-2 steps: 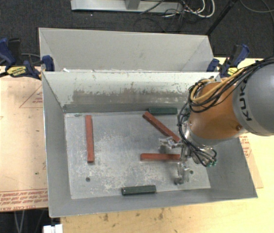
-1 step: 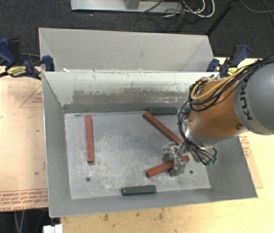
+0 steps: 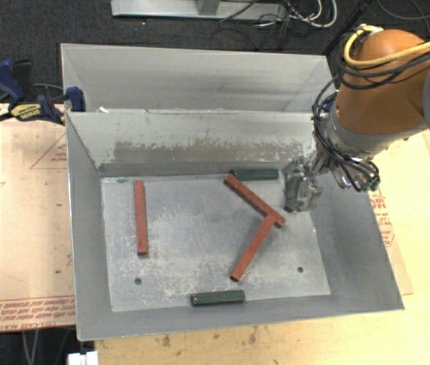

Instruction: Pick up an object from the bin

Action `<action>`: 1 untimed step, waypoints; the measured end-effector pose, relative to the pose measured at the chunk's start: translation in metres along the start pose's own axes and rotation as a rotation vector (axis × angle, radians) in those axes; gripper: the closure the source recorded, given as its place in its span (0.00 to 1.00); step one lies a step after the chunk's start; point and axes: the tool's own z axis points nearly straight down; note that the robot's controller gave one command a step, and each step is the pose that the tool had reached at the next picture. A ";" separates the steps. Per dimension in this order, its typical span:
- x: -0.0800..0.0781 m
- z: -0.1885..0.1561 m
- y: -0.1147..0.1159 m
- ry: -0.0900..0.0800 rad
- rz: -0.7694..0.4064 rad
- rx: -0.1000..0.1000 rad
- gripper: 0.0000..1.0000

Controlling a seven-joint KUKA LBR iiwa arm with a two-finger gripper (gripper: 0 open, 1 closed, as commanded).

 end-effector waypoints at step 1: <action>0.000 -0.060 -0.027 0.004 -0.113 0.000 1.00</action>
Offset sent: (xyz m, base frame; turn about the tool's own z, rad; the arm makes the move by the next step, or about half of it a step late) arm 0.0040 -0.0250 0.0574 -0.1165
